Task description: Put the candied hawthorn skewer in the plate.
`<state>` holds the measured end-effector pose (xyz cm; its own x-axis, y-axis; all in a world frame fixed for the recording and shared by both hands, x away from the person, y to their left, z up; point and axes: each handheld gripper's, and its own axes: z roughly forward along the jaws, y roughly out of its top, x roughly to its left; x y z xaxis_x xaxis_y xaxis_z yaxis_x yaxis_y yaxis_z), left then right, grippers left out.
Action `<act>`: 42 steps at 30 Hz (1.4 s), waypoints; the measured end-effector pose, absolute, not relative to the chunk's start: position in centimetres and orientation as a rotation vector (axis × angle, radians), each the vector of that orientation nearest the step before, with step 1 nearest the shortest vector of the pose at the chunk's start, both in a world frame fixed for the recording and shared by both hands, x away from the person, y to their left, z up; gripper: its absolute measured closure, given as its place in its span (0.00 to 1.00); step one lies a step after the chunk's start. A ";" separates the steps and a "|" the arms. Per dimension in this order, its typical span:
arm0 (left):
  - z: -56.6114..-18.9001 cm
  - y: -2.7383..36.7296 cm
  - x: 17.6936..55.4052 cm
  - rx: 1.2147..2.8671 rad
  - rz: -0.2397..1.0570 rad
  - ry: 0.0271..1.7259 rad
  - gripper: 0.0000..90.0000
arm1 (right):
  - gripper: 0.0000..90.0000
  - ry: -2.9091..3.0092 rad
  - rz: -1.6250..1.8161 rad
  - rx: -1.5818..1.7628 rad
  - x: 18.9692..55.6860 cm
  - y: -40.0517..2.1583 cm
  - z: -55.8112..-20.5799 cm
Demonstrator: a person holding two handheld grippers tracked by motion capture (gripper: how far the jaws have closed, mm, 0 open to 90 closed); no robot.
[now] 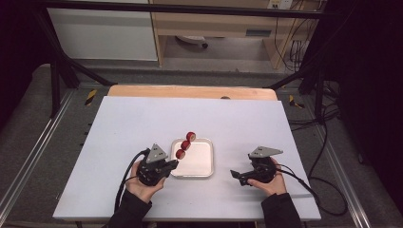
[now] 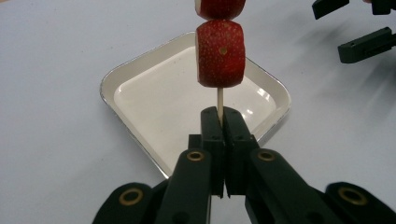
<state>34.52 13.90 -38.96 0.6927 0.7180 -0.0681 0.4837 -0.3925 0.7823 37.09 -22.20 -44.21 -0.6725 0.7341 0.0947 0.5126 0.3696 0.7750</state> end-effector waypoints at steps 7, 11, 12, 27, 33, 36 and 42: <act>-38.8 12.8 36.1 2.084 0.348 0.983 0.98 | 0.01 2.374 1.194 1.111 36.8 -23.5 -45.0; -39.3 12.0 37.2 2.121 0.340 1.023 0.98 | 0.01 2.379 1.178 1.111 36.7 -23.6 -45.2; -39.4 11.8 37.4 2.132 0.340 1.034 0.98 | 0.01 2.382 1.174 1.103 36.7 -23.6 -45.2; -41.8 9.4 38.9 2.294 0.261 1.190 0.98 | 0.01 2.367 1.206 1.115 36.4 -24.3 -45.1; -42.4 9.1 38.9 2.329 0.265 1.189 0.98 | 0.02 2.374 1.207 1.122 36.5 -24.2 -45.3; -42.6 9.0 38.8 2.336 0.255 1.204 0.98 | 0.02 2.374 1.210 1.121 36.5 -24.1 -45.3; -42.7 9.2 38.8 2.341 0.255 1.197 0.97 | 0.02 2.374 1.205 1.125 36.4 -24.1 -45.3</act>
